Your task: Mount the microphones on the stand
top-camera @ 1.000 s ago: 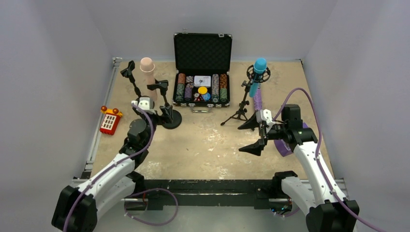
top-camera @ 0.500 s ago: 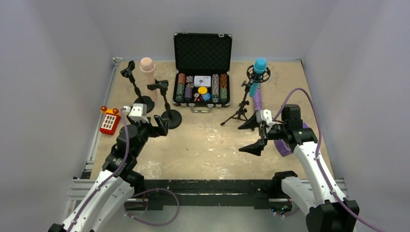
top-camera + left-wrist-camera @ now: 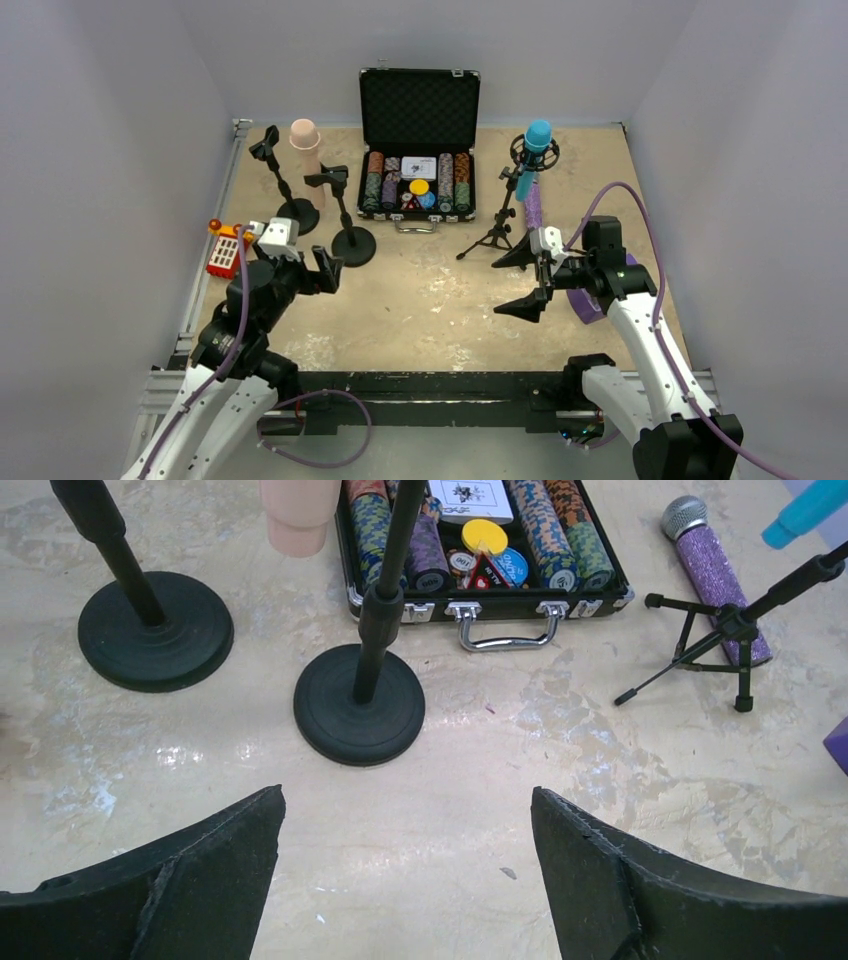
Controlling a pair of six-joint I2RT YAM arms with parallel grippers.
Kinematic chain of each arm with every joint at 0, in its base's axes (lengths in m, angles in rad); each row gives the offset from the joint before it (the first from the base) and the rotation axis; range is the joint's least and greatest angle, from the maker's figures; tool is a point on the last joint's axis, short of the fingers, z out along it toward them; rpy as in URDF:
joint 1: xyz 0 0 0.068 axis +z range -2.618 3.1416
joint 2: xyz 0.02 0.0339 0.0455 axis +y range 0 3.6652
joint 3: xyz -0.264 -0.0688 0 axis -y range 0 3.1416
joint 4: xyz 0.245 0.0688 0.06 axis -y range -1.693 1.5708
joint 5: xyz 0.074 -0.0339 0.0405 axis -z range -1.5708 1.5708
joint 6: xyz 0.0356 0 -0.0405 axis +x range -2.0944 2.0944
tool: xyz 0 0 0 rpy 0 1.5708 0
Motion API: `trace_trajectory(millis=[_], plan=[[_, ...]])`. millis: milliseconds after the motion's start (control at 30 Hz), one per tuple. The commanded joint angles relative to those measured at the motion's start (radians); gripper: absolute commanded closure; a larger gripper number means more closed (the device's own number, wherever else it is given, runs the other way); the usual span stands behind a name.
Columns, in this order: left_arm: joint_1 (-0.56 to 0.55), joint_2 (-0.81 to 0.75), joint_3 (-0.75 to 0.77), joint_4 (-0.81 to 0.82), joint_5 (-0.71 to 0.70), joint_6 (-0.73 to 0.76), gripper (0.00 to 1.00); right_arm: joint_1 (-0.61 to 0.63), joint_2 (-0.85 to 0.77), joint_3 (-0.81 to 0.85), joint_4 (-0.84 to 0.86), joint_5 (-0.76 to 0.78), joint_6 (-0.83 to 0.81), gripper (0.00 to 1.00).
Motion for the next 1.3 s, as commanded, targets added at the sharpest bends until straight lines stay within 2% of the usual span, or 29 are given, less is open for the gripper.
trace_trajectory(millis=[0,667,1267], plan=[[0.005,-0.016,0.056,-0.069,-0.003,0.042,0.03,-0.004,-0.008,0.018,-0.006,-0.011,-0.021,0.01],[0.005,-0.041,0.114,-0.149,-0.116,0.056,0.01,-0.004,-0.009,0.018,-0.008,-0.002,-0.026,0.01],[0.006,-0.01,0.154,-0.097,-0.248,0.121,0.0,-0.004,-0.009,0.019,-0.013,0.011,-0.035,0.01]])
